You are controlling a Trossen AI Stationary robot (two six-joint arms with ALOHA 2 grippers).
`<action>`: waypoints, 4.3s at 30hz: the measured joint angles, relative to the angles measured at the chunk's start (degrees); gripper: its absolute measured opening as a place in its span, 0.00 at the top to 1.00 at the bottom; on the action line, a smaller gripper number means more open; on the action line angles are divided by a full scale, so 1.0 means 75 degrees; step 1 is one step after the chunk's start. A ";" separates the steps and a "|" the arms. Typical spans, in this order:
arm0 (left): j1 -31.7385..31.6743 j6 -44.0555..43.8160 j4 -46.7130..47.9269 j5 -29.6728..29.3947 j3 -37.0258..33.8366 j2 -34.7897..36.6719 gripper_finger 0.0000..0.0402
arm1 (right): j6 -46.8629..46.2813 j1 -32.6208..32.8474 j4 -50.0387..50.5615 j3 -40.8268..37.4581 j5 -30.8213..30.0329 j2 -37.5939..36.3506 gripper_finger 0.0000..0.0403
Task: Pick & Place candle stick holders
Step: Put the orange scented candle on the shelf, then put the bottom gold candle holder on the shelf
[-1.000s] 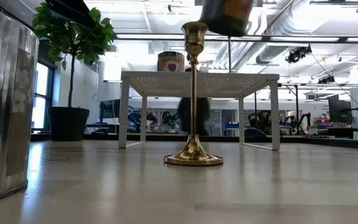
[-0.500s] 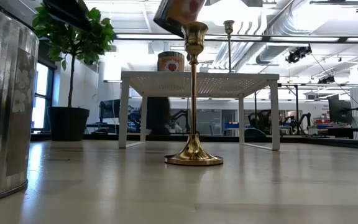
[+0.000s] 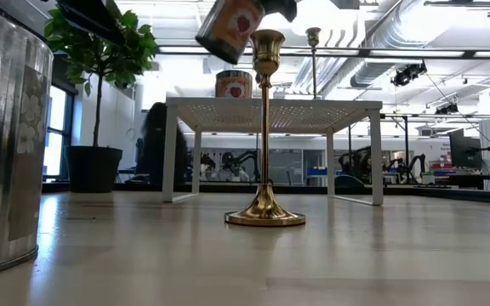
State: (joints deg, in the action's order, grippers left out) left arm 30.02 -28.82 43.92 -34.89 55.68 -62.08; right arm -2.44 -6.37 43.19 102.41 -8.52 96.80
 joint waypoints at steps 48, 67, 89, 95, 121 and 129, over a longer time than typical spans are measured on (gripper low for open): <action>0.0000 -0.0003 -0.0058 0.0006 0.0000 -0.0009 0.41 | -0.0450 -0.0557 0.0901 -0.0006 -0.0095 0.0685 1.00; 0.0000 -0.0017 -0.0288 -0.0004 -0.0788 -0.0015 0.41 | -0.0484 -0.0653 0.0570 -0.0006 0.0094 0.0746 1.00; 0.0000 0.0076 -0.0283 0.0000 -0.0790 -0.0010 0.41 | -0.0575 -0.0650 0.0279 0.0003 0.0021 0.0740 0.83; 0.0000 0.0039 -0.0273 0.0034 -0.0793 -0.0009 0.41 | -0.0091 -0.0602 -0.0055 0.0000 -0.0463 0.0489 0.78; 0.0000 -0.0023 -0.0542 0.0388 -0.0793 -0.0006 0.41 | -0.1381 0.3708 0.2722 -0.0004 -0.0158 -0.1567 0.75; 0.0000 0.0054 -0.0988 0.0332 -0.0793 -0.0006 0.41 | -0.3844 0.5333 0.3502 -0.0026 -0.0892 -0.1565 0.75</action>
State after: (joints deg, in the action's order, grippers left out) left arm 30.02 -28.41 36.51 -32.40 49.74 -62.13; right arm -31.27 33.63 69.45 102.21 -15.21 85.06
